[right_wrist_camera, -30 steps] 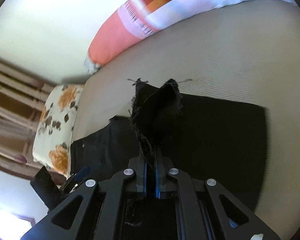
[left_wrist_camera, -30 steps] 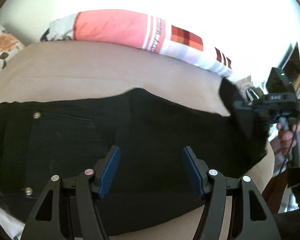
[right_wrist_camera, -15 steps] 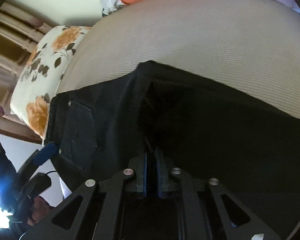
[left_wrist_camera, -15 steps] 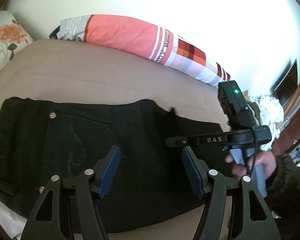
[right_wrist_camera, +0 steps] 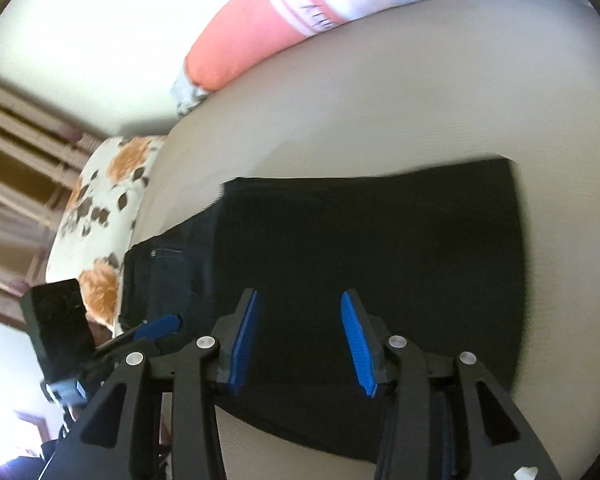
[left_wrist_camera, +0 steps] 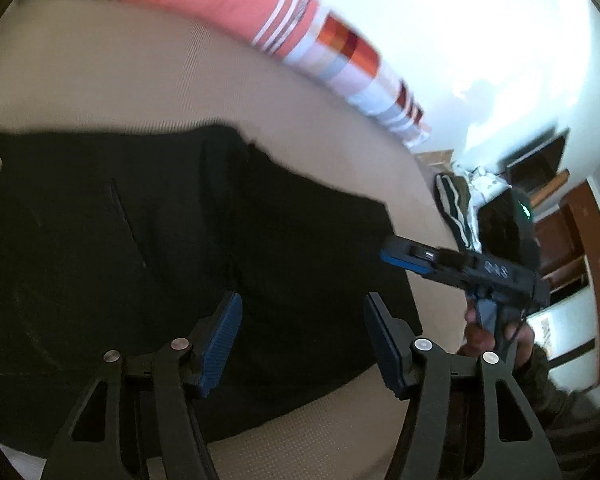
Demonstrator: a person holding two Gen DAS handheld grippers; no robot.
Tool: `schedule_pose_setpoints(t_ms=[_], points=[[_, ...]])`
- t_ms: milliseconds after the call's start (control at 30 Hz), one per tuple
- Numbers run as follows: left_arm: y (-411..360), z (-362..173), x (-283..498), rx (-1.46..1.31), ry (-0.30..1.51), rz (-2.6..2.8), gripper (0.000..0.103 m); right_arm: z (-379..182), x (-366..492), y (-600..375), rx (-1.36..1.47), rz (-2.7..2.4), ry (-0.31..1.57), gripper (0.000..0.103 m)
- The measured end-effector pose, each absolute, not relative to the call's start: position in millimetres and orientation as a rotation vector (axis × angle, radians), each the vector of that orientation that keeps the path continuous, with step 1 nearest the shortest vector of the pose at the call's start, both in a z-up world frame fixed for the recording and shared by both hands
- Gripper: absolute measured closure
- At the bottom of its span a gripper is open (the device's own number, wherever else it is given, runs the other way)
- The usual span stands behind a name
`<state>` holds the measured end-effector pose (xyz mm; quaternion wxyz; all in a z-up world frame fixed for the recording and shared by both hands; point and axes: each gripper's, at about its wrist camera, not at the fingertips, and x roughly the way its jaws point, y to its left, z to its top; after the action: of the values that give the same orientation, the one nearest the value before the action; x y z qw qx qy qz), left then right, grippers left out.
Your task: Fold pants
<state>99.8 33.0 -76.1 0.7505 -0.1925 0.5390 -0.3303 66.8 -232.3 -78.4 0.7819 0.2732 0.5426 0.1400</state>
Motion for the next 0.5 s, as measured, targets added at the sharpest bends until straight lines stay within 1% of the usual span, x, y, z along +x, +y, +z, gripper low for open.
schedule_pose_setpoints(t_ms=[33,100,267,333,367,400,433,467,500], points=[[31,-83,104,-0.437,1.224,-0.709,0.047,-80,62,-238,0.598,0.284,1.170,0.061],[29,-91,109,-0.450,1.285,-0.689,0.054,-85,52,-249,0.632,0.256,1.165,0.061],[22,-108,112,-0.429,1.366,-0.632,0.055,-96,40,-260,0.700,0.241,1.165,0.061],[20,-109,109,-0.415,1.367,-0.628,0.058,-100,39,-258,0.695,0.235,1.173,0.061],[19,-109,106,-0.401,1.360,-0.628,0.066,-102,38,-256,0.688,0.236,1.180,0.061],[17,-108,104,-0.383,1.361,-0.625,0.082,-104,36,-255,0.677,0.241,1.191,0.061],[16,-110,101,-0.362,1.378,-0.611,0.088,-106,35,-253,0.663,0.240,1.204,0.062],[15,-113,99,-0.357,1.388,-0.606,0.092,-107,33,-251,0.653,0.238,1.210,0.062],[16,-113,97,-0.358,1.373,-0.605,0.093,-107,30,-250,0.637,0.239,1.213,0.062]])
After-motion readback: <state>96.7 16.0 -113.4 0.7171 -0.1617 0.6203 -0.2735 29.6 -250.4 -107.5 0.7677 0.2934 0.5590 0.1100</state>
